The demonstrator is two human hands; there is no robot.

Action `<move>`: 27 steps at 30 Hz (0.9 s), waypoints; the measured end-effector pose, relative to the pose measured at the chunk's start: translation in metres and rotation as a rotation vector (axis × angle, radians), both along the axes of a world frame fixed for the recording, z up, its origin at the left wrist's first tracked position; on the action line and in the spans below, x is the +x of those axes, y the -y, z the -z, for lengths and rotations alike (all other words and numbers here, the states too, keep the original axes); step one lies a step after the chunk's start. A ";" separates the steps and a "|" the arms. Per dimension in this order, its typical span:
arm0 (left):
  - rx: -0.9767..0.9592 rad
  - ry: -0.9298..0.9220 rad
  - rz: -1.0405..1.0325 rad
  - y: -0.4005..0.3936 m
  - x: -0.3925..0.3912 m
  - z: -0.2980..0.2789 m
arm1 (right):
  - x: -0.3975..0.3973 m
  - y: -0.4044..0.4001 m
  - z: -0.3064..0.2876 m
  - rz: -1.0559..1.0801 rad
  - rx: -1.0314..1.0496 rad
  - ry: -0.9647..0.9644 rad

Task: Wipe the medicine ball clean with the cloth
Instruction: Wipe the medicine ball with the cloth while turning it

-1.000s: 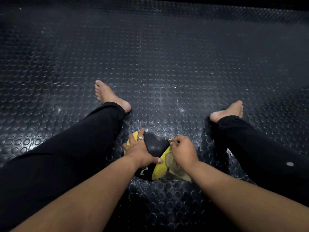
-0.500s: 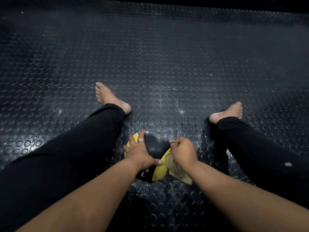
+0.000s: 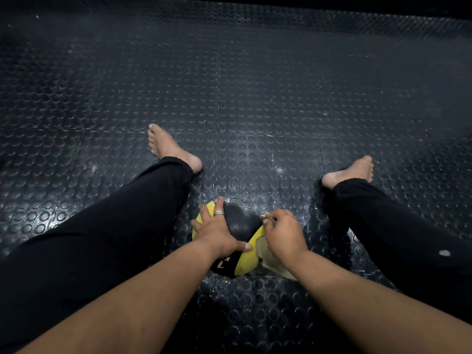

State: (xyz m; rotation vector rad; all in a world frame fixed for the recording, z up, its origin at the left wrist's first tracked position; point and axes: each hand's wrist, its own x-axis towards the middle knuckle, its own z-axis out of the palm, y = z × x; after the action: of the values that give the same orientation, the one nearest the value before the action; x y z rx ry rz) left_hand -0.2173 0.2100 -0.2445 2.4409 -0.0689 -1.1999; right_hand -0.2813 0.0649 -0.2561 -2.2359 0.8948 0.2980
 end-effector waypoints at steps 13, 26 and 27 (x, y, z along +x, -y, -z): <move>0.033 0.030 0.030 0.003 -0.005 0.002 | 0.004 -0.025 -0.015 -0.247 -0.031 0.245; 0.030 0.007 0.013 0.003 -0.007 -0.001 | 0.003 -0.029 -0.017 -0.232 -0.063 0.221; 0.031 0.010 0.017 0.004 -0.007 0.000 | 0.004 -0.028 -0.017 -0.210 -0.051 0.221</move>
State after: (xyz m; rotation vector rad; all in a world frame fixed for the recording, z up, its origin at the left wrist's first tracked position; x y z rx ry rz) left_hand -0.2246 0.2064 -0.2443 2.4782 -0.0752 -1.2042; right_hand -0.2771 0.0928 -0.2393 -2.3591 0.5579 0.1206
